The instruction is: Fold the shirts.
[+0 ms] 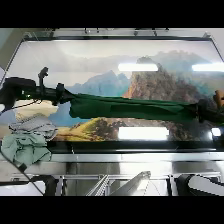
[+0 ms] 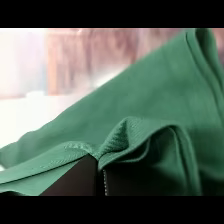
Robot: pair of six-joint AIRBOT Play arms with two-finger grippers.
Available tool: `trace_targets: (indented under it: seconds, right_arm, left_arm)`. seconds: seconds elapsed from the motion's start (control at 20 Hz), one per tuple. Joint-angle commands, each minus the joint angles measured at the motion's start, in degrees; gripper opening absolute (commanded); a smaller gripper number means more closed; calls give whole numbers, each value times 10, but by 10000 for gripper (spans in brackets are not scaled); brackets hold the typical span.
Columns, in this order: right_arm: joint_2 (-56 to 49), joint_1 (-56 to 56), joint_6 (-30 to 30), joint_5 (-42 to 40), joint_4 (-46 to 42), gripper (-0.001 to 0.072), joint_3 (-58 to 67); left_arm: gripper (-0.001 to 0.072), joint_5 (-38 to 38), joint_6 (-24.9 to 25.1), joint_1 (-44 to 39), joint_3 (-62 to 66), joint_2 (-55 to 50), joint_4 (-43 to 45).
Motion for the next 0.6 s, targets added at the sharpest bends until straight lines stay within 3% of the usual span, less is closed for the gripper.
trace_targets:
  seconds: [0.0, 0.3, 0.35, 0.4, 0.45, 0.55]
  right_arm:
    - [-35, 24, -68, -59, 23, 19, 0]
    - [-78, 33, -83, -57, 23, 28, 0]
    - [-77, 32, -82, -52, 23, 40, 0]
    - [-76, 31, -82, -45, 23, 176, 1]
    - [-75, 31, -82, -30, 20, 350, 3]
    - [-67, 30, -72, 13, -17, 381, 23]
  left_arm:
    - [26, -6, -2, -9, 61, -88, 2]
    - [29, 10, -1, -24, 70, -167, 22]
    - [96, 9, 0, -24, 70, -170, 22]
    - [309, 5, 3, -24, 70, -169, 21]
    - [407, 11, 3, -20, 78, -169, 21]
    - [707, 44, 3, -9, 107, -168, 12]
